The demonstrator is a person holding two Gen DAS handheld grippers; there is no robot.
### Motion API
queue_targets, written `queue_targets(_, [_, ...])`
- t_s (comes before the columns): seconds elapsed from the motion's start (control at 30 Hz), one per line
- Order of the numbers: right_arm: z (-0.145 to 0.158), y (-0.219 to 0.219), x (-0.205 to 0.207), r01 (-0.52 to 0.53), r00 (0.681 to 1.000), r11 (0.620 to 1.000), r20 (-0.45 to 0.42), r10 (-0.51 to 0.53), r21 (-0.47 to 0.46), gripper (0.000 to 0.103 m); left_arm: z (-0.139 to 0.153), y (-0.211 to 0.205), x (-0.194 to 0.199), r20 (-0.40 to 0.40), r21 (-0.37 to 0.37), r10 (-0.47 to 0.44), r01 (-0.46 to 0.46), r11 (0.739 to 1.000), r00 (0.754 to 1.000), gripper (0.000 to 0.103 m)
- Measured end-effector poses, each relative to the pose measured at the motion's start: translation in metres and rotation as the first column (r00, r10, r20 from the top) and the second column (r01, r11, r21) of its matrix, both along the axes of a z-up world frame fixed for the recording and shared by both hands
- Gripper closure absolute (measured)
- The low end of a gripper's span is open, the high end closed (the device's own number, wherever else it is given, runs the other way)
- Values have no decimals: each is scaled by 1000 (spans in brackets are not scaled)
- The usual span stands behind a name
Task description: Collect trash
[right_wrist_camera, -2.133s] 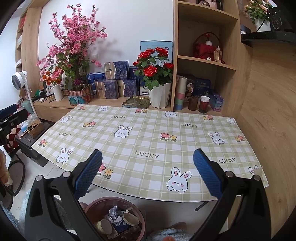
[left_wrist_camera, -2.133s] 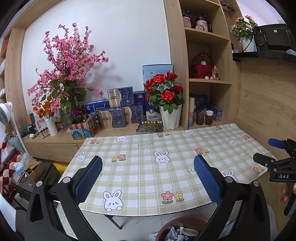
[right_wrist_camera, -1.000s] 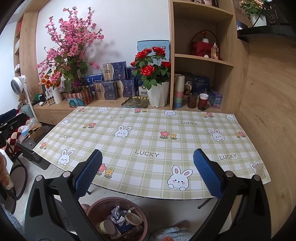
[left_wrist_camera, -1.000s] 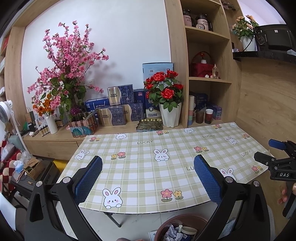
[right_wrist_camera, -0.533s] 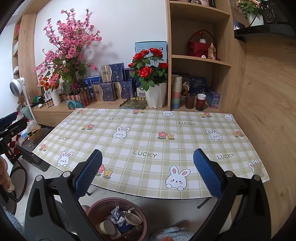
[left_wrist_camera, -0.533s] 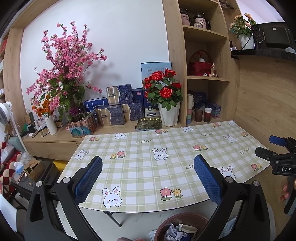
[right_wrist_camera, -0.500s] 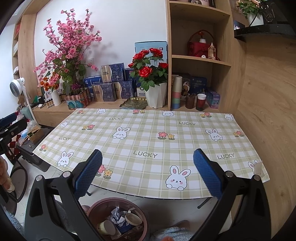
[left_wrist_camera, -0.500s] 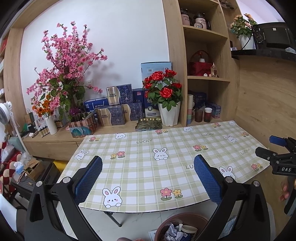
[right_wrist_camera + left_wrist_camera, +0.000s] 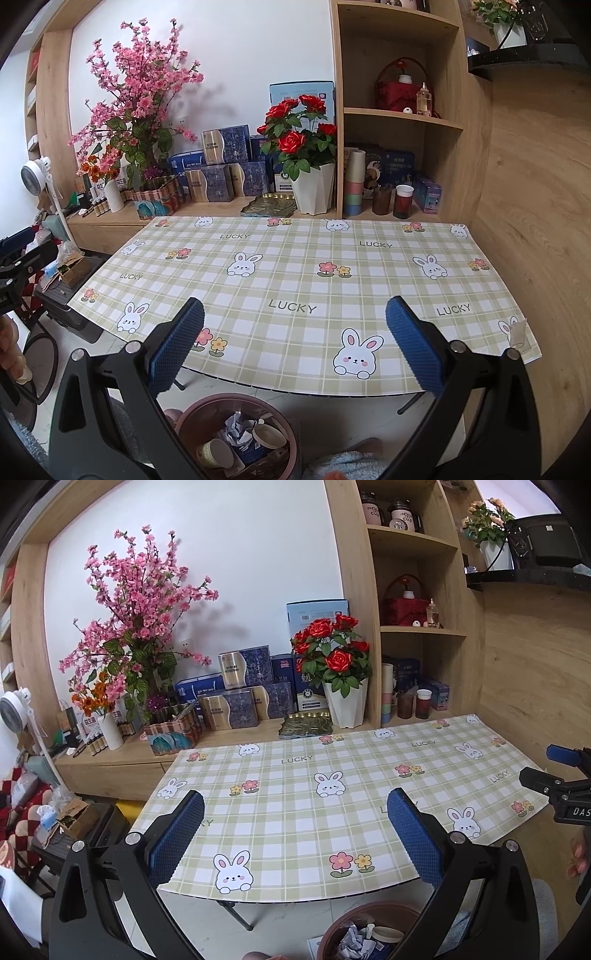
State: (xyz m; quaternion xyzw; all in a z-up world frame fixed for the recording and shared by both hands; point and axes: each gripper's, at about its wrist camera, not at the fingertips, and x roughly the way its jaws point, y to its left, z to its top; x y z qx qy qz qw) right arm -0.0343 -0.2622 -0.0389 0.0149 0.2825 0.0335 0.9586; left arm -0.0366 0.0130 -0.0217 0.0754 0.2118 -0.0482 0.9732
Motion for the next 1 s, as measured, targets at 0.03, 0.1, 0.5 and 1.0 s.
queue_targets(0.03, [0, 1, 0, -2, 1000, 1000, 0, 2, 5, 6, 0, 1, 0, -1, 1, 3, -3, 1000, 1000, 6])
queue_targets(0.1, [-1, 4, -2, -7, 1000, 1000, 1, 7, 8, 6, -1, 2, -1, -2, 1, 7, -7, 1000, 1000, 6])
queue_targets(0.5, [-7, 10, 0, -14, 1000, 1000, -19, 14, 5, 6, -7, 8, 1, -20, -4, 14, -14, 1000, 1000, 6])
queue_targets(1.0, [-11, 17, 2, -27, 999, 1000, -33, 28, 5, 6, -13, 13, -2, -25, -4, 20, -20, 1000, 999, 6])
